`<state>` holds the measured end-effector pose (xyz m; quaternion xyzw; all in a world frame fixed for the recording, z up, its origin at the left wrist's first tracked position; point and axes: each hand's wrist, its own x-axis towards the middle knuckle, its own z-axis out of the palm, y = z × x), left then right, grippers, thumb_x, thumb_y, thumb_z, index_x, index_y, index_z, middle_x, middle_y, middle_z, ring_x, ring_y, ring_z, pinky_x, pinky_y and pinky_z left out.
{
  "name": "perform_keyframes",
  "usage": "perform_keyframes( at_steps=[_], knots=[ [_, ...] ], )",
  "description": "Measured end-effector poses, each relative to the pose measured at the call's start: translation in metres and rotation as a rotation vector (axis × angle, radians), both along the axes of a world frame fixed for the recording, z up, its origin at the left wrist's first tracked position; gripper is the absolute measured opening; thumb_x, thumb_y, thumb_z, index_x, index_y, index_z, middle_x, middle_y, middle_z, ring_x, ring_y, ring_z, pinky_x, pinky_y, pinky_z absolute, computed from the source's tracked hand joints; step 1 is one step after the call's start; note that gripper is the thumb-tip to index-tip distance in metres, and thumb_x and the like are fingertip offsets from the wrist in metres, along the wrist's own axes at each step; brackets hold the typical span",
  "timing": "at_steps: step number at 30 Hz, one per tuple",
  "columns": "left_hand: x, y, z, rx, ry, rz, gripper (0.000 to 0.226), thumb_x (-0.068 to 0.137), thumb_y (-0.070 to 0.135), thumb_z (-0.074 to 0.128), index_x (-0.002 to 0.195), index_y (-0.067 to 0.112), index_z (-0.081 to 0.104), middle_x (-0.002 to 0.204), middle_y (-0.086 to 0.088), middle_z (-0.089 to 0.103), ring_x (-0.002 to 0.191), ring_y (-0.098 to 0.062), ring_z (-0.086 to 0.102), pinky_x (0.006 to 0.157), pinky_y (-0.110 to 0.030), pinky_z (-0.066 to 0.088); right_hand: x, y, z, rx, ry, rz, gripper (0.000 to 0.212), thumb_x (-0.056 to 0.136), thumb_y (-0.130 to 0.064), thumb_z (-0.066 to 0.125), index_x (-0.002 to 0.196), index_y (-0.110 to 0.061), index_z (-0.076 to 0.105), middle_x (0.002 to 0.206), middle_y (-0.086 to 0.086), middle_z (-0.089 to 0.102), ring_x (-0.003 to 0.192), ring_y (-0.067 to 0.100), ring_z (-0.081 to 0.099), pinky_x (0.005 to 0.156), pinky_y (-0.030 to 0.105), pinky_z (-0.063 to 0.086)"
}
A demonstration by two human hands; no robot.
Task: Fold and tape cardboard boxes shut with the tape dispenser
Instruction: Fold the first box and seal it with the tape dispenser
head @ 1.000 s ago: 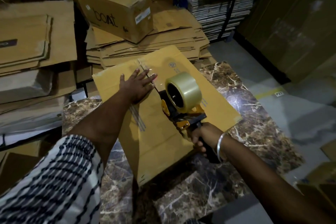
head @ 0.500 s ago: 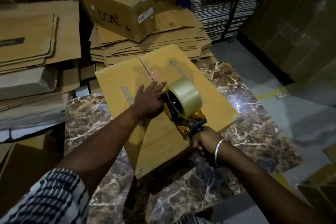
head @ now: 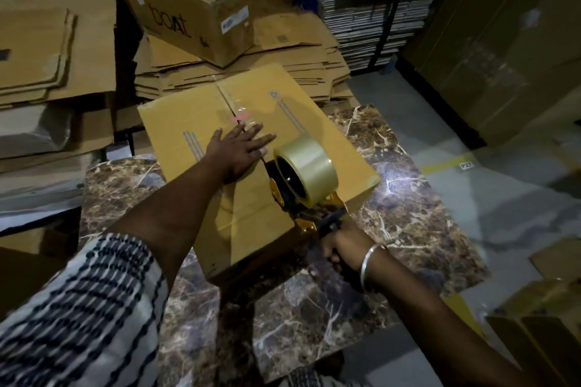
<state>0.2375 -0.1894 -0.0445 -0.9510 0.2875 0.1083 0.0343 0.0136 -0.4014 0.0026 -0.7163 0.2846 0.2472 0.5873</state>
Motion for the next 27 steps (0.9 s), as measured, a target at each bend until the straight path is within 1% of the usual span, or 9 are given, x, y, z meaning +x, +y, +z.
perform_keyframes(
  at_steps=[3,6,8,11,13,17,19,22,27],
  knots=[
    [0.001,-0.002,-0.002,-0.037,0.021,0.043,0.052,0.104,0.053,0.016,0.152,0.057,-0.005,0.166,0.016,-0.007,0.155,-0.020,-0.004,0.117,-0.064,0.009,-0.010,-0.004,-0.005,0.003,-0.035,-0.016,0.016,0.050,-0.007,0.056,0.054,-0.016,0.043,0.042,0.006,0.036,0.031,0.015,0.031,0.045,0.019,0.025],
    [-0.006,-0.012,-0.002,-0.124,-0.028,0.090,0.052,0.105,0.046,0.023,0.156,0.049,0.010,0.168,0.009,0.007,0.154,-0.021,0.007,0.118,-0.058,0.011,-0.006,-0.008,-0.007,-0.007,-0.026,0.028,0.023,0.056,-0.007,0.062,0.043,-0.015,0.045,0.038,0.004,0.038,0.031,0.016,0.033,0.047,0.023,0.027],
    [-0.021,-0.021,-0.005,-0.183,-0.012,0.025,0.056,0.102,0.049,0.023,0.157,0.039,0.021,0.168,0.005,0.012,0.154,-0.020,0.011,0.119,-0.053,0.013,-0.005,-0.010,-0.010,-0.017,-0.013,0.044,0.030,0.061,-0.008,0.062,0.035,-0.013,0.047,0.037,0.003,0.040,0.032,0.017,0.034,0.048,0.024,0.027],
    [-0.039,-0.027,-0.013,-0.132,0.055,-0.063,0.081,0.084,0.068,0.006,0.157,0.036,0.025,0.168,0.006,-0.001,0.155,-0.018,0.003,0.121,-0.054,0.009,-0.007,-0.008,-0.012,-0.020,-0.033,0.028,0.011,0.048,-0.016,0.058,0.042,-0.012,0.050,0.040,0.004,0.041,0.034,0.018,0.034,0.048,0.024,0.026],
    [-0.033,-0.026,-0.016,-0.059,0.035,-0.063,0.077,0.088,0.071,0.013,0.158,0.038,0.020,0.168,0.007,-0.007,0.155,-0.019,-0.001,0.120,-0.055,0.010,-0.007,-0.008,-0.011,-0.041,-0.049,0.039,0.013,0.046,-0.018,0.057,0.038,-0.013,0.047,0.038,0.002,0.040,0.035,0.019,0.035,0.048,0.023,0.027],
    [-0.028,-0.028,-0.021,0.021,0.026,-0.051,0.065,0.099,0.061,0.028,0.158,0.040,0.012,0.166,0.010,-0.015,0.154,-0.017,-0.006,0.121,-0.054,0.007,-0.013,-0.010,-0.007,-0.026,-0.050,0.067,0.022,0.048,-0.017,0.056,0.032,-0.012,0.042,0.035,0.002,0.035,0.033,0.020,0.032,0.045,0.021,0.026],
    [-0.030,-0.030,-0.015,0.022,0.039,-0.044,0.063,0.099,0.061,0.023,0.157,0.044,0.007,0.166,0.010,-0.016,0.154,-0.016,-0.006,0.122,-0.054,0.006,-0.021,-0.012,-0.005,0.038,-0.059,0.011,0.025,0.062,-0.007,0.058,0.042,-0.010,0.044,0.037,0.005,0.034,0.029,0.018,0.029,0.041,0.017,0.024],
    [-0.034,-0.033,0.000,0.014,0.073,-0.036,0.071,0.087,0.076,0.001,0.153,0.051,-0.008,0.166,0.010,-0.015,0.154,-0.017,-0.006,0.121,-0.057,0.008,-0.041,-0.020,-0.006,0.095,-0.054,-0.054,0.029,0.081,0.018,0.046,0.068,-0.008,0.044,0.036,0.002,0.039,0.025,0.012,0.033,0.034,0.013,0.023],
    [-0.044,-0.036,0.009,-0.005,0.063,0.007,0.080,0.081,0.079,-0.005,0.154,0.048,-0.009,0.166,0.009,-0.014,0.154,-0.019,-0.008,0.121,-0.057,0.006,-0.056,-0.027,-0.020,0.082,-0.033,-0.076,0.025,0.081,0.011,0.053,0.082,-0.013,0.054,0.051,0.012,0.042,0.033,0.018,0.032,0.041,0.019,0.023]
  ],
)
